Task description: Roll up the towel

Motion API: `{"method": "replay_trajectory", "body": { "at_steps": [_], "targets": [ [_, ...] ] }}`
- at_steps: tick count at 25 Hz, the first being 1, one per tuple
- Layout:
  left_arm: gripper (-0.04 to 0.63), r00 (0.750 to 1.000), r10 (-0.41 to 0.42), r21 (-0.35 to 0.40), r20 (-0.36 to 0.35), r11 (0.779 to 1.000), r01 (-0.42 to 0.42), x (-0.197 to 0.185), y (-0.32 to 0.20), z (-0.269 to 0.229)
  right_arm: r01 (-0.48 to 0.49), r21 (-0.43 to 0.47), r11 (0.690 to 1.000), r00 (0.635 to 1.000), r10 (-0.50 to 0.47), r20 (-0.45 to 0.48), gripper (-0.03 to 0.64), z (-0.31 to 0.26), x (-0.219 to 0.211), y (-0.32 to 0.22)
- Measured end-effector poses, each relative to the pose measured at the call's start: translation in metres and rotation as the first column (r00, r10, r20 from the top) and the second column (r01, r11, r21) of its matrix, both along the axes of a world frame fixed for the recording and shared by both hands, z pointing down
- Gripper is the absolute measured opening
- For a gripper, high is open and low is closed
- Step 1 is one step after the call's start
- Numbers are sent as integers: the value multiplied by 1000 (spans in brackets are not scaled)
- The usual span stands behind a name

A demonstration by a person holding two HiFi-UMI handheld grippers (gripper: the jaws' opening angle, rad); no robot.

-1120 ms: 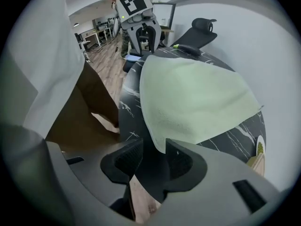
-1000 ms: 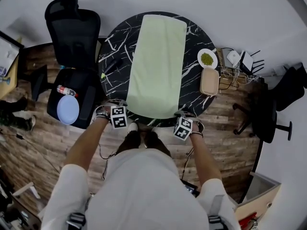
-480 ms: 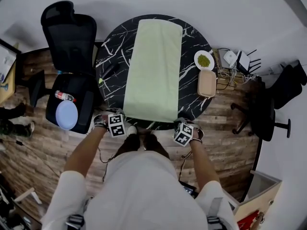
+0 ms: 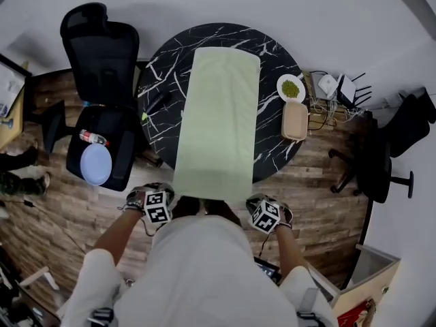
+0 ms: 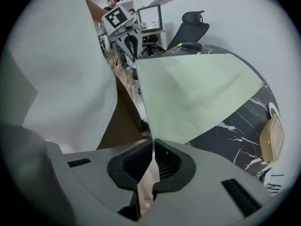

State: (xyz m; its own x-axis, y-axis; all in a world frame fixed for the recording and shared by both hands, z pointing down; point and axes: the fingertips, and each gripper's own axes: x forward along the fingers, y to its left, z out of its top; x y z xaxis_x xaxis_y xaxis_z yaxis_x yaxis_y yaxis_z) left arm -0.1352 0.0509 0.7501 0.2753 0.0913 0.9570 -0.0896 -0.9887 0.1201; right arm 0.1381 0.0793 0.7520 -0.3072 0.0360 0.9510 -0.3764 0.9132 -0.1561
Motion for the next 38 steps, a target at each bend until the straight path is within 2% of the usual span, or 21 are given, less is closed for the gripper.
{"method": "replay_trajectory", "body": {
  "at_steps": [6,11,15,18,19,20,21,22,23,25,27,29,32,34,38],
  "targets": [
    [12,996,-79,99,-47,992,83,9,-60,-33,-105,140,985,993,96,68,12,-43,6,-69],
    [12,991,-132,180,-32,974,136,17,-130,-34,-129,249,960,992,124,37,12,-44,13,-140],
    [12,983,-185,202,17,963,177,18,-175,-20,-139,270,953,989,146,-8,12,-25,16,-180],
    [12,976,-215,214,35,956,203,21,-192,-8,-187,257,948,980,199,-20,12,-9,20,-191],
    [14,973,-229,216,33,952,217,22,-195,-5,-207,258,944,975,221,-25,22,-4,22,-193],
    [17,968,-248,215,27,948,236,23,-197,-2,-226,264,938,970,242,-29,65,-1,24,-194],
    [121,963,-269,212,21,943,258,23,-197,0,-241,280,929,965,259,-30,105,0,26,-195],
    [191,957,-288,211,14,937,279,22,-197,1,-253,305,918,961,274,-27,128,-2,28,-197],
    [206,953,-302,215,7,931,294,21,-196,1,-260,334,906,959,283,-20,143,-6,30,-199],
    [224,950,-312,233,-9,923,306,18,-194,-1,-243,377,894,964,266,-8,150,-15,32,-197],
    [227,953,-302,242,-30,922,300,17,-186,-5,-171,382,908,982,188,-8,150,-19,26,-182],
    [227,963,-264,242,-47,933,268,21,-171,-8,-62,360,931,997,74,-21,150,-17,17,-158],
    [200,989,-148,241,-29,959,150,30,-140,-3,48,315,948,998,-37,-41,149,-3,6,-126],
    [165,995,-104,233,-1,967,102,32,-123,8,71,294,953,997,-58,-50,146,8,1,-116],
    [152,991,-125,221,56,969,110,26,-118,30,74,277,958,995,-53,-84,138,26,4,-118]
  ]
}}
